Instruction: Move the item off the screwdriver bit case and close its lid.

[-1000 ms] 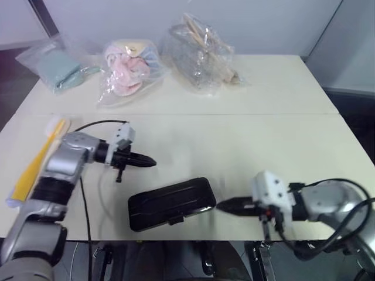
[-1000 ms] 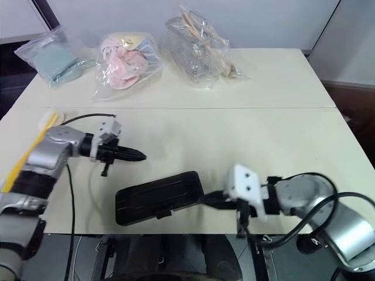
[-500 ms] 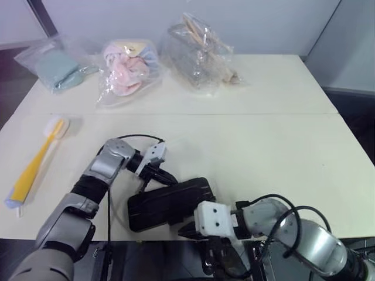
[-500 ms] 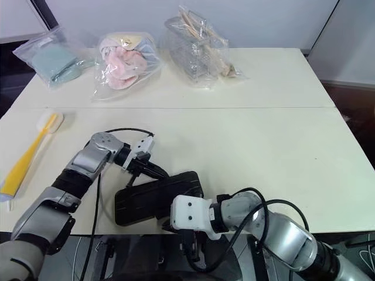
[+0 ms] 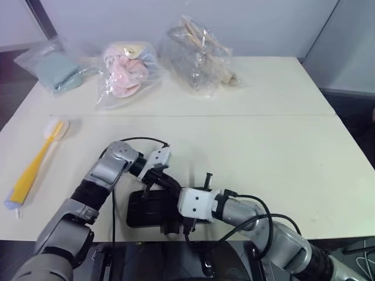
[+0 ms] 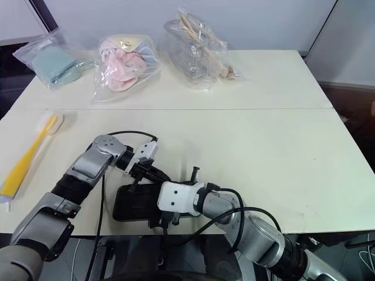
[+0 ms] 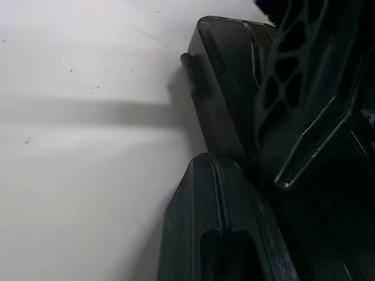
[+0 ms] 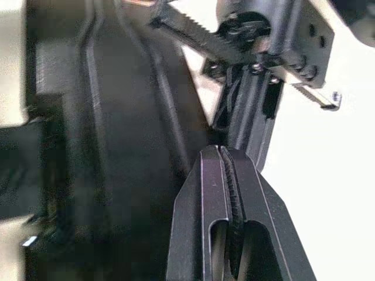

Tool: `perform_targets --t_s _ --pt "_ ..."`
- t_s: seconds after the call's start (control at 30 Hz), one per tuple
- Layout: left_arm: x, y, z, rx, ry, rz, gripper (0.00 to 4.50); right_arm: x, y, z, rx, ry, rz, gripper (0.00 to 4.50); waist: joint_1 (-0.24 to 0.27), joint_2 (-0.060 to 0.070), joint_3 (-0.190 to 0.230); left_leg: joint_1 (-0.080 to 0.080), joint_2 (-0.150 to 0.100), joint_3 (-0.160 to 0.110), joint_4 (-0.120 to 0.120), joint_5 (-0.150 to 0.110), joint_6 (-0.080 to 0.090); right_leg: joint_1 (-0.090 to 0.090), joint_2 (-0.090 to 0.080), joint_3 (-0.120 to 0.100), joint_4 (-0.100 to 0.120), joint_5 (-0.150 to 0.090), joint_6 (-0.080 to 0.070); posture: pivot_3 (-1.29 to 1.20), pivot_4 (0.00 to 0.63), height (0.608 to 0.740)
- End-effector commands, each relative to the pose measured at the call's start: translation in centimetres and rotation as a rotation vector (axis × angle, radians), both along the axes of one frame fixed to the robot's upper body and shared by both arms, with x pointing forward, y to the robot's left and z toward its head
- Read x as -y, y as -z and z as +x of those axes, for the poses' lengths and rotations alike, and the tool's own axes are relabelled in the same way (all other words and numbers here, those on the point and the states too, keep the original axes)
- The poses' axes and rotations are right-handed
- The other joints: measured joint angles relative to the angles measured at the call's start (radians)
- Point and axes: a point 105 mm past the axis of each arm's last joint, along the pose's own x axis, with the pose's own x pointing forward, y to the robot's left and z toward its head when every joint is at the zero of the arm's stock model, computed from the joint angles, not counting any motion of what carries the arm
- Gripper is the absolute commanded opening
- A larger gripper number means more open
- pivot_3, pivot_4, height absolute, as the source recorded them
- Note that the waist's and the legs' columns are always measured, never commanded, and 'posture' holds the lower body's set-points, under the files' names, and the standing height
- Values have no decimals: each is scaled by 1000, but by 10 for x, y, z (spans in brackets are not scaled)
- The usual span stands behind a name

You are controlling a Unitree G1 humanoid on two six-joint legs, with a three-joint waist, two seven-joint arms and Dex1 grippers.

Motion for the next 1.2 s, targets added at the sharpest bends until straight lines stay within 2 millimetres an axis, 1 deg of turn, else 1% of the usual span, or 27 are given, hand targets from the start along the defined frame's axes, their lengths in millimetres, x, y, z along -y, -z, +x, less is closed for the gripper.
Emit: perform_targets --t_s 0.03,0.13,0.23,0.27,0.3,0.43,0.5,0.57,0.67,0.77,0.87,0.97,1.07,1.2 --pt "-5 0 3 8 -14 -5 0 9 15 -16 -111 -78 -23 52 0 0 0 0 0 0 0 0 0 0 0 0 0 0 0 0 150 737" --pt "-12 2 7 19 -33 10 0 7 9 -35 -212 -178 32 52 -1 0 0 0 0 0 0 0 0 0 0 0 0 0 0 0 150 737" --pt "-18 3 11 35 -44 25 0 9 24 -62 -365 -297 -19 52 -3 0 0 1 0 -1 0 0 0 0 0 0 0 0 0 0 150 737" --pt "-18 2 13 38 -47 26 0 9 30 -66 -396 -309 -30 52 -3 0 0 1 0 -1 0 0 0 0 0 0 1 0 0 0 150 737" --pt "-19 0 15 40 -53 23 0 8 34 -66 -408 -306 -34 52 -2 -1 0 1 0 -1 0 0 0 1 0 0 1 0 0 0 150 737" --pt "-18 -6 19 39 -68 10 0 4 47 -57 -397 -281 -60 52 -5 -3 -2 2 0 -1 0 0 0 1 1 0 1 -1 -2 0 150 737" --pt "-18 -6 20 43 -66 11 0 1 49 -52 -377 -269 -61 52 -5 -4 -3 3 1 -1 0 0 0 1 1 0 1 -1 -3 0 150 737" --pt "-18 -7 19 39 -58 15 0 -1 49 -43 -359 -224 -55 52 -6 -4 -3 3 1 -1 0 0 0 1 2 0 2 -1 -3 0 150 737" --pt "-18 -6 16 30 -39 25 0 0 48 -34 -316 -187 -62 52 -6 -4 -3 4 2 -1 0 0 0 1 3 0 2 -1 -4 0 150 737" --pt "-18 0 5 -10 1 45 0 5 50 -23 -257 -121 -85 52 -5 -4 -3 4 2 -1 0 0 0 1 3 0 2 0 -4 0 150 737" --pt "-19 15 -11 -53 44 92 0 11 48 -9 -184 -37 -98 52 -6 -6 -4 4 2 0 0 0 0 2 3 0 2 0 -5 0 150 737" --pt "-18 24 -18 -62 67 106 0 13 44 0 -128 2 -106 52 -5 -6 -5 5 3 0 0 0 0 2 3 1 2 0 -5 0 150 737" --pt "-14 25 -20 -73 64 90 0 14 40 12 -73 52 -117 52 -6 -7 -6 8 3 0 0 0 0 5 4 1 2 -1 -5 0 150 737" --pt "-10 23 -14 -69 42 75 0 14 35 20 -44 64 -126 52 -5 -7 -6 15 3 0 -1 0 0 10 5 2 2 -2 -4 0 150 737"
